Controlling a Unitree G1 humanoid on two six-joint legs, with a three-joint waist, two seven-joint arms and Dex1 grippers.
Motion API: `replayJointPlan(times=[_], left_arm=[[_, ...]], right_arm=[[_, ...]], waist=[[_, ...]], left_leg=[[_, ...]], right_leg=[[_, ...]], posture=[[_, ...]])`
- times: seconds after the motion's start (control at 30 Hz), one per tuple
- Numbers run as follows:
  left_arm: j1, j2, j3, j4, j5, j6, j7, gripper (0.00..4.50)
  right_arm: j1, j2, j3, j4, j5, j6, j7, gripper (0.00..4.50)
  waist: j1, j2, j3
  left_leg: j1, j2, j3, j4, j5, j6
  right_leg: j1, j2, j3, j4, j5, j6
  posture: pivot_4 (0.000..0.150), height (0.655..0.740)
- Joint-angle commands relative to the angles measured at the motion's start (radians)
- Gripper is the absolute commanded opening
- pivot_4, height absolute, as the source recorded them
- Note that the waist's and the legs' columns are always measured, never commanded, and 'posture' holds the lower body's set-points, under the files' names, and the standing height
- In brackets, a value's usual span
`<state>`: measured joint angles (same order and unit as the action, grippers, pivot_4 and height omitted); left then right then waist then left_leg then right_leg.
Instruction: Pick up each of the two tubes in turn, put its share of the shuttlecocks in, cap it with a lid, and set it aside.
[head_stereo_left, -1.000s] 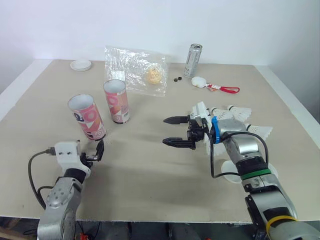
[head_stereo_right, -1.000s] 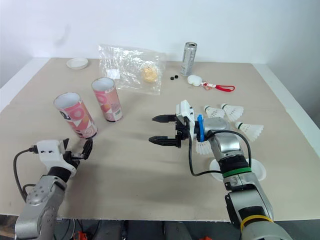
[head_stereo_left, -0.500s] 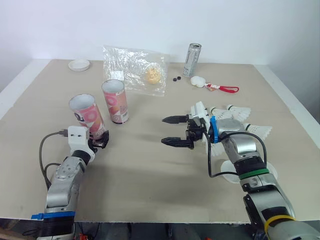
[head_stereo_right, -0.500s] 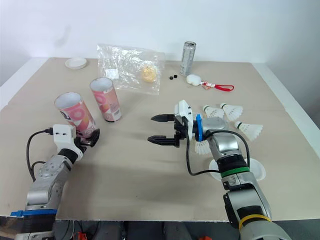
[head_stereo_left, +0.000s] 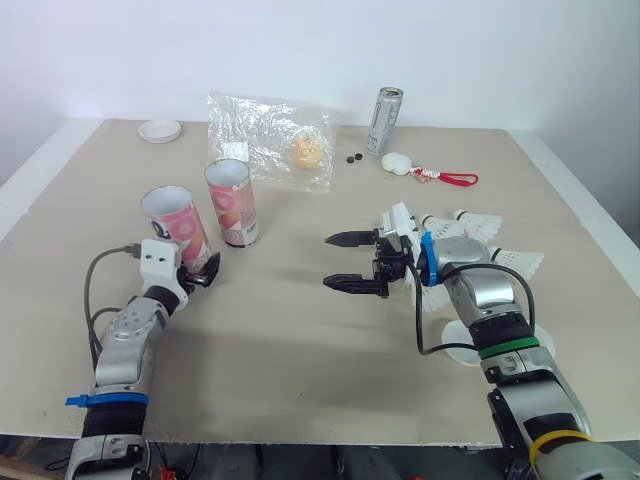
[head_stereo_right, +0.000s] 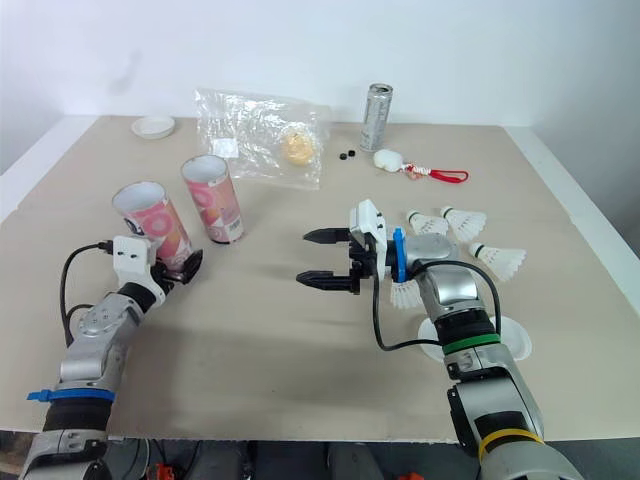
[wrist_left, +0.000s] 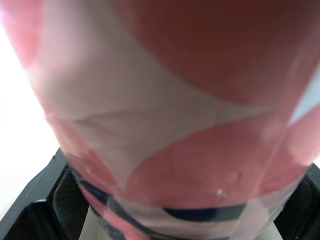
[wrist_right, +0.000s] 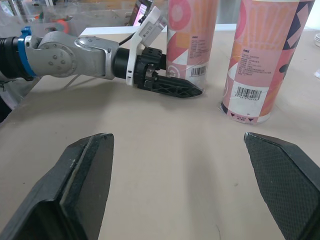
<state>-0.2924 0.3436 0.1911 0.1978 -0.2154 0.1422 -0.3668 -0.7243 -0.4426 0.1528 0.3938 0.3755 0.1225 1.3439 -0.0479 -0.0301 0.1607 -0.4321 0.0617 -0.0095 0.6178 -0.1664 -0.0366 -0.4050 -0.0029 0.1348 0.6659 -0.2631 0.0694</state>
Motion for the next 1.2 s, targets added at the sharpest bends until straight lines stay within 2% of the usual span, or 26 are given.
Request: replayJointPlan(times=[0.03,0.1,0.13,0.2,0.23,0.5,0.73,0.9,1.0,1.1,1.2], left_arm=[[-0.007,0.011,-0.008,0.03,0.008,-0.008,-0.016,4.5],[-0.006,0.011,-0.006,0.044,0.011,-0.013,-0.019,3.98],[-0.006,0.009,0.0,0.049,0.008,-0.015,-0.016,3.86],[-0.006,0.006,0.012,0.051,0.0,-0.017,-0.01,3.07],[-0.006,0.006,0.018,0.049,-0.003,-0.019,-0.006,3.0],[0.032,0.028,0.034,0.005,-0.003,-0.05,-0.016,3.0],[0.143,0.143,0.007,-0.141,-0.007,-0.129,-0.172,3.0],[0.201,0.312,-0.054,-0.314,-0.035,-0.093,-0.404,3.0],[0.166,0.41,-0.16,-0.395,-0.036,-0.017,-0.555,3.0],[0.111,0.448,-0.234,-0.431,-0.036,0.052,-0.625,3.0],[-0.02,0.443,-0.364,-0.418,-0.01,0.157,-0.712,3.0]], right_arm=[[-0.031,-0.008,-0.029,-0.031,0.0,-0.007,0.001,4.47],[-0.025,-0.008,-0.028,-0.039,0.001,-0.004,0.002,4.5],[-0.021,-0.008,-0.027,-0.042,0.002,-0.003,0.002,4.5],[-0.019,-0.008,-0.026,-0.045,0.002,-0.003,0.002,4.5],[-0.019,-0.008,-0.025,-0.045,0.001,-0.003,0.002,4.5],[0.003,-0.011,-0.029,-0.079,0.01,0.005,-0.001,4.5],[0.116,-0.037,-0.087,-0.31,0.072,0.112,-0.104,4.5],[0.282,-0.06,-0.18,-0.628,0.127,0.277,-0.329,4.5],[0.389,-0.059,-0.234,-0.808,0.122,0.384,-0.508,4.5],[0.46,-0.05,-0.254,-0.921,0.117,0.451,-0.631,4.5],[0.575,-0.025,-0.271,-1.076,0.071,0.521,-0.801,4.5]], waist=[[0.0,0.0,0.0],[0.0,0.0,0.0],[0.0,0.001,0.0],[0.0,0.001,0.0],[0.0,0.001,0.0],[-0.002,0.001,0.0],[0.0,0.001,0.0],[0.004,0.001,0.0],[0.006,0.001,0.0],[0.003,0.002,0.001],[0.001,0.001,0.001]], left_leg=[[0.0,0.0,0.0,0.0,0.0,0.0],[0.0,0.0,0.0,0.0,0.0,0.0],[0.0,0.0,0.0,0.0,0.0,0.0],[0.0,0.0,0.0,0.0,0.0,0.0],[0.001,0.0,0.0,0.0,0.0,0.0],[0.001,0.0,0.0,0.0,0.0,0.0],[-0.001,0.0,0.0,-0.002,-0.001,-0.002],[-0.006,0.0,-0.002,-0.002,-0.003,-0.005],[-0.007,0.0,-0.003,-0.002,-0.003,-0.005],[-0.006,0.0,-0.002,-0.002,-0.003,-0.005],[-0.006,0.0,-0.002,-0.002,-0.003,-0.005]], right_leg=[[0.0,0.0,0.0,0.0,0.0,0.0],[0.0,0.0,0.0,0.0,0.0,0.0],[0.0,0.0,0.0,0.0,0.0,0.0],[0.0,0.0,0.0,0.0,0.0,0.0],[0.0,0.0,0.0,0.0,0.0,0.0],[0.0,0.0,0.0,0.0,0.001,0.0],[-0.002,0.0,0.0,0.0,0.0,-0.006],[-0.005,-0.001,-0.001,0.0,-0.004,-0.006],[-0.004,-0.001,-0.002,0.0,-0.005,-0.008],[-0.004,-0.002,-0.002,0.0,-0.01,-0.006],[-0.004,-0.002,-0.003,0.0,-0.01,-0.006]], posture=[[0.15,0.74],[0.15,0.74],[0.15,0.74],[0.15,0.74],[0.15,0.74],[0.15,0.74],[0.15,0.74],[0.15,0.74],[0.15,0.74],[0.15,0.74],[0.15,0.74]])
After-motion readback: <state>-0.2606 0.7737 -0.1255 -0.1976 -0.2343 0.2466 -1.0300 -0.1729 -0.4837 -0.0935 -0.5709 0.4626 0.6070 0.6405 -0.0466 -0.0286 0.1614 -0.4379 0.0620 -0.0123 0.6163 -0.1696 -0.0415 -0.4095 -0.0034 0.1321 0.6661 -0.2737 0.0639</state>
